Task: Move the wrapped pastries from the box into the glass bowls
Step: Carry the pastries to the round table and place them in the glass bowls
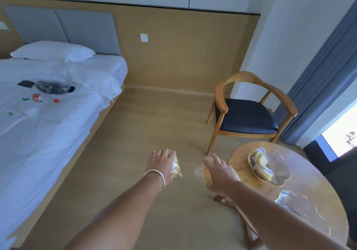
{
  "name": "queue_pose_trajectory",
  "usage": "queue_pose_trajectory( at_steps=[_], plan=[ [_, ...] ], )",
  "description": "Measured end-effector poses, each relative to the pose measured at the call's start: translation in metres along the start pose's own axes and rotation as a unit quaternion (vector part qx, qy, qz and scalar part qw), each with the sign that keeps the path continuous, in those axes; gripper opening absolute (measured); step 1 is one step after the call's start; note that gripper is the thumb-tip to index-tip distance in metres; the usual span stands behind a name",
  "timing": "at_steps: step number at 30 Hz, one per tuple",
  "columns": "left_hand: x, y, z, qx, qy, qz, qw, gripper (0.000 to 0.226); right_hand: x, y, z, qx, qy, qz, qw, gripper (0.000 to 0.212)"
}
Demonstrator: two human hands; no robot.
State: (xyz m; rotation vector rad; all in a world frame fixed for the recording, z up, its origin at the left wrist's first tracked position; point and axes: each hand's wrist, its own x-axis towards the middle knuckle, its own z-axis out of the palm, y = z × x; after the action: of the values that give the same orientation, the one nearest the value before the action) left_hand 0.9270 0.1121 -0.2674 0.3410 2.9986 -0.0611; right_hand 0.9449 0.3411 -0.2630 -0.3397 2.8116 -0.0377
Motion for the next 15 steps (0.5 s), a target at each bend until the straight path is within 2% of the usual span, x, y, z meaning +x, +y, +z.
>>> queue_pose_trajectory(
  at_steps=[6,15],
  plan=[
    [0.07,-0.017,-0.003,0.0,0.001,0.021,1.0,0.062,0.06,0.01,-0.02,-0.002,-0.001,0.017,1.0,0.074],
    [0.196,-0.014,-0.015,0.029,-0.015,0.026,0.999,0.075,0.178,0.067,-0.043,0.022,0.018,0.006,1.0,0.075]
  ],
)
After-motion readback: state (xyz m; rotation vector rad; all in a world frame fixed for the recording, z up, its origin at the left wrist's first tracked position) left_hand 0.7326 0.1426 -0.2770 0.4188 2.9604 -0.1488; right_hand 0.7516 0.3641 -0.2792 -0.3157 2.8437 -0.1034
